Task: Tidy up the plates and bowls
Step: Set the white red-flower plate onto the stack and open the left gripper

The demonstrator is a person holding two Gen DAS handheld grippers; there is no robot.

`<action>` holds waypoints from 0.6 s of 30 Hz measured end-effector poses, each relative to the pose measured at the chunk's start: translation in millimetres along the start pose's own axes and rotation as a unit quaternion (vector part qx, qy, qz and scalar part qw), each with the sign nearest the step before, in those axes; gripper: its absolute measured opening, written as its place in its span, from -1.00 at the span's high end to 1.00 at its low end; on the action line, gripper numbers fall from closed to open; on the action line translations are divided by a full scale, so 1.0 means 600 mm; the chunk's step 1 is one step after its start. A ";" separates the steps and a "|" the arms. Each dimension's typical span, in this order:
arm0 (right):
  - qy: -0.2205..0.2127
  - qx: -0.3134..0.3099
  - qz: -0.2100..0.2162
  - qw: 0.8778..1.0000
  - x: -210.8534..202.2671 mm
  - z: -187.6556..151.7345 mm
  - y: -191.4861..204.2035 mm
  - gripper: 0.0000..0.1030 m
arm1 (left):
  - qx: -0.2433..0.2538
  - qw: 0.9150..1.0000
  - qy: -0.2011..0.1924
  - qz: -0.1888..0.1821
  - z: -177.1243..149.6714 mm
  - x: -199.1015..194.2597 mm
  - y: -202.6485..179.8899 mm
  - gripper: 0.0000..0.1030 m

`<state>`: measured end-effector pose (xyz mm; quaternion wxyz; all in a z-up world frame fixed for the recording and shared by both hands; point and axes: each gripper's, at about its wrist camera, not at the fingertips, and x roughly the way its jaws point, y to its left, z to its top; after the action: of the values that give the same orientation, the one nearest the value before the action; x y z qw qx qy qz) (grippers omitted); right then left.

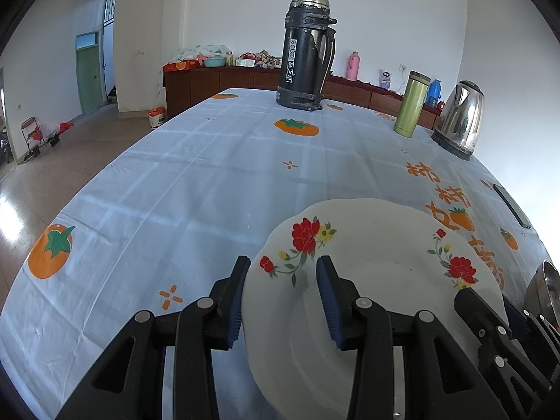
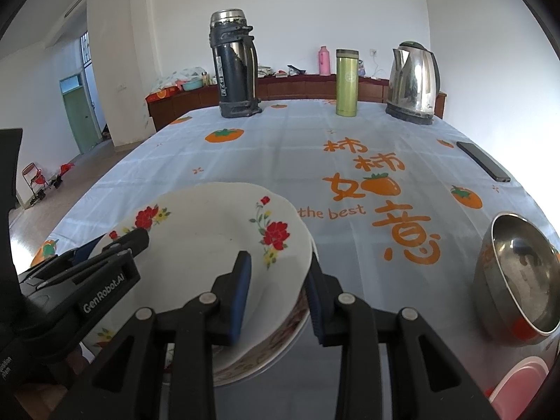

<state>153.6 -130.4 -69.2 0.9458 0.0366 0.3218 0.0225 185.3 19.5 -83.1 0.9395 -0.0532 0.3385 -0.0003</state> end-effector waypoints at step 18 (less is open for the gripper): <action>0.003 -0.002 0.001 1.000 0.003 -0.001 0.003 0.38 | -0.006 1.000 -0.001 -0.007 -0.002 -0.005 0.007 0.19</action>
<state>154.7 -128.6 -70.6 0.9448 0.0351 0.3248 0.0244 182.2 23.4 -82.6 0.9394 -0.0614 0.3373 -0.0046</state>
